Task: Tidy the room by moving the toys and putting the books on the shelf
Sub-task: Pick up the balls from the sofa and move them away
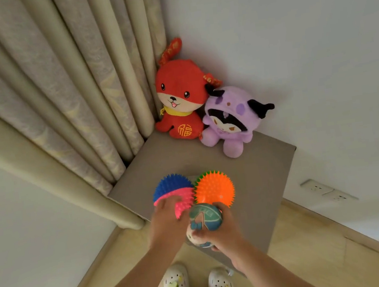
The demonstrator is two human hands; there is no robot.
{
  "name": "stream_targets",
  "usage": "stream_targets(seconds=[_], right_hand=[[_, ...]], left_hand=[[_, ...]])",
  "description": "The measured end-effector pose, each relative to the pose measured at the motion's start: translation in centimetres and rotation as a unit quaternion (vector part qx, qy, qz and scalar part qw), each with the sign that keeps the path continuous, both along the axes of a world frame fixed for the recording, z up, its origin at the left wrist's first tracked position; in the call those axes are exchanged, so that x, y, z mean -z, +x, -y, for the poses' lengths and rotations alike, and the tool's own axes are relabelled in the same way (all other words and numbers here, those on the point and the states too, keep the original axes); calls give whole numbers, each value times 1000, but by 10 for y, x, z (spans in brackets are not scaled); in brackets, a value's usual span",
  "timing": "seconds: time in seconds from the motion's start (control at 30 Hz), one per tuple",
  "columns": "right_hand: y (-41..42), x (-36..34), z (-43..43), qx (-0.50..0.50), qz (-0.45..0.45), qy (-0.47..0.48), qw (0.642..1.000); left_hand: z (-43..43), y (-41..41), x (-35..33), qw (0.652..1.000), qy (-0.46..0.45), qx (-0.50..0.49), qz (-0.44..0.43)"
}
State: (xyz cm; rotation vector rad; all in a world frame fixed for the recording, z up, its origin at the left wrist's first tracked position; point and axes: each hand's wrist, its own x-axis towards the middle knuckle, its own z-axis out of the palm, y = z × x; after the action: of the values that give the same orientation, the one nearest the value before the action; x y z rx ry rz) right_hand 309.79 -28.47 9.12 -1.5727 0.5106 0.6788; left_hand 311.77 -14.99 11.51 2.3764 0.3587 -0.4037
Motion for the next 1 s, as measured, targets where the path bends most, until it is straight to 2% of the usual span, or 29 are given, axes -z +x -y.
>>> stream_targets(seconds=[0.07,0.1,0.17,0.27,0.47,0.57,0.73,0.8,0.9,1.0], right_hand=[[0,7,-1,-20,12,-19,1000],[1,11,-3,-30,18,-39,999],[3,15,-6,-42,37,-65,996],[6,15,-6,-66,69,-100,990],[12,11,5,-141,133,-227,954],[12,21,-2,-146,152,-252,944],[9,38,-7,-130,130,-288,940],[11,40,-7,-135,101,-288,943],[20,40,-3,-143,65,-266,951],[24,41,-1,-108,73,-224,966]], left_hand=[[-15,6,-1,985,154,59,48],[-20,11,4,979,182,90,28],[-24,21,14,973,180,142,-34],[-27,36,26,975,131,162,-81],[-38,55,32,993,53,108,-19],[-37,54,37,997,14,82,-11],[-44,47,46,997,-52,52,-1],[-47,46,50,993,-120,14,11],[-44,47,51,965,-246,-91,-28],[-36,46,55,939,-306,-140,-71]])
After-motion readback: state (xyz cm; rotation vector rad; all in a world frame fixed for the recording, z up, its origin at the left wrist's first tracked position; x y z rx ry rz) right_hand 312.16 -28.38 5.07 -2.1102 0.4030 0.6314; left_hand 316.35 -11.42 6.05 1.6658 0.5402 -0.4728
